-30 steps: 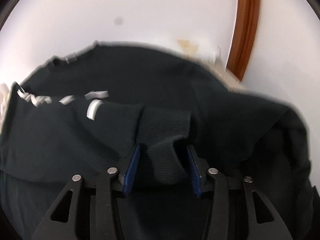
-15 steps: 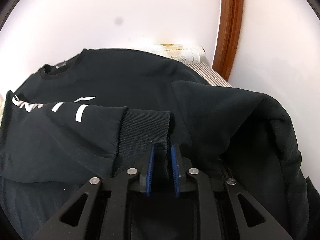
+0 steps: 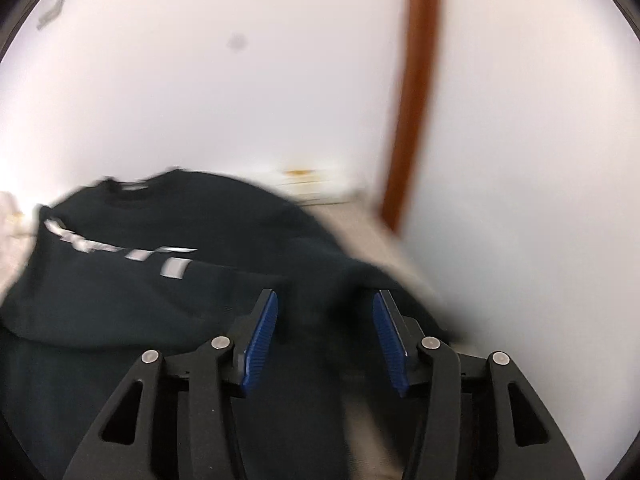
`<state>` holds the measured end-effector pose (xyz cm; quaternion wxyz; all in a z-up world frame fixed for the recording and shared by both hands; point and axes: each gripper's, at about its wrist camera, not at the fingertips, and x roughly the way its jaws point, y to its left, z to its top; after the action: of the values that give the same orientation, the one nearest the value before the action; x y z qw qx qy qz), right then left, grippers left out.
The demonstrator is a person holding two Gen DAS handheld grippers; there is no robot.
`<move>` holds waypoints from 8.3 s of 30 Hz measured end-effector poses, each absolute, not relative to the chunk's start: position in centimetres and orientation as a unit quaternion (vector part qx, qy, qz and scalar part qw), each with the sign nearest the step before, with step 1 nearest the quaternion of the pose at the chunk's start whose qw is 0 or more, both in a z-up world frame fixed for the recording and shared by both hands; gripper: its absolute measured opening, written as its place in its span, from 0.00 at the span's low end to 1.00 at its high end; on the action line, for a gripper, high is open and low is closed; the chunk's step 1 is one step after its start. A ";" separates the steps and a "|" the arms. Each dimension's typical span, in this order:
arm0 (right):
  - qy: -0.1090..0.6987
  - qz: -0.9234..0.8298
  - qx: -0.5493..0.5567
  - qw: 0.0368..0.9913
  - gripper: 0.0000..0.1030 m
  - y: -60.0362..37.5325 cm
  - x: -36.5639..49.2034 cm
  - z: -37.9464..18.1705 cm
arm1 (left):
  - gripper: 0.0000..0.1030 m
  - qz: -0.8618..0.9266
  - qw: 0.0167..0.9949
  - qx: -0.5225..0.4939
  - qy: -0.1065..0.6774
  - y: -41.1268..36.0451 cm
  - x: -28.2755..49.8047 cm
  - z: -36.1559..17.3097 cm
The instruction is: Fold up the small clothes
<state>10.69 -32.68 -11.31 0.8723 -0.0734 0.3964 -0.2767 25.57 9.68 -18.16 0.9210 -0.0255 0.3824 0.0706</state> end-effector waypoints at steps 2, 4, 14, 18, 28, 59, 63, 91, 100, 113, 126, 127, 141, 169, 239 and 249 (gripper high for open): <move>0.403 -0.311 -0.081 0.857 0.49 -34.7 8.4 -10.4 | 0.81 0.072 0.921 -0.023 0.382 9.6 25.6 -18.2; 0.420 -0.341 -0.076 0.837 0.49 -37.0 6.6 -10.2 | 0.81 0.072 0.921 -0.024 0.382 9.7 25.6 -18.2; 0.490 -0.333 0.017 0.805 0.49 -41.6 2.7 -13.1 | 0.81 0.075 0.919 -0.049 0.383 10.7 25.5 -18.1; 0.507 -0.350 0.016 0.788 0.42 -42.0 2.6 -14.5 | 0.81 0.078 0.919 -0.059 0.382 11.1 25.3 -18.0; 0.417 -0.420 -0.046 0.805 0.17 -40.8 3.8 -7.9 | 0.81 0.085 0.921 -0.060 0.376 11.5 24.7 -17.5; 0.320 0.012 -0.180 0.930 0.17 -2.7 25.3 -12.0 | 0.81 0.059 0.906 -0.055 0.416 14.5 21.0 -18.5; 0.343 0.041 -0.190 0.919 0.18 -1.2 24.5 -15.5 | 0.81 0.059 0.907 -0.060 0.412 14.6 21.0 -18.4; 0.384 -0.090 -0.045 0.918 0.55 -24.8 17.6 -16.2 | 0.81 -0.054 0.926 -0.033 0.373 2.0 24.4 -13.2; 0.469 -0.169 -0.065 0.865 0.54 -30.3 18.4 -20.1 | 0.80 -0.022 0.910 -0.046 0.411 -0.1 29.2 -15.6; 0.502 -0.198 -0.065 0.839 0.61 -31.7 19.1 -22.1 | 0.43 -0.060 0.904 0.000 0.422 -3.6 29.1 -18.4; 0.495 -0.188 -0.025 0.848 0.62 -32.6 18.7 -21.9 | 0.06 -0.003 0.951 -0.028 0.309 -0.3 27.4 -13.6; 0.493 -0.186 -0.020 0.850 0.62 -32.7 18.7 -21.7 | 0.06 0.001 0.952 -0.044 0.302 0.6 27.5 -13.2; 0.494 -0.177 -0.019 0.851 0.60 -33.6 17.9 -20.7 | 0.04 0.040 0.941 -0.077 0.328 3.9 29.4 -16.0; 0.476 -0.171 0.019 0.863 0.46 -33.0 18.4 -21.7 | 0.42 0.029 0.925 -0.019 0.377 1.6 30.2 -18.6; 0.517 -0.124 0.068 0.844 0.48 -26.8 -6.0 -16.4 | 0.56 -0.061 0.899 -0.060 0.430 5.8 5.5 -19.8; 0.520 -0.132 0.085 0.840 0.24 -27.8 -3.1 -16.7 | 0.21 -0.040 0.895 -0.100 0.433 6.9 7.8 -20.0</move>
<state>-3.08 -27.77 -16.74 0.8396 0.0851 0.5199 -0.1322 7.81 6.86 -20.05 0.8949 -0.1004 0.4330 -0.0403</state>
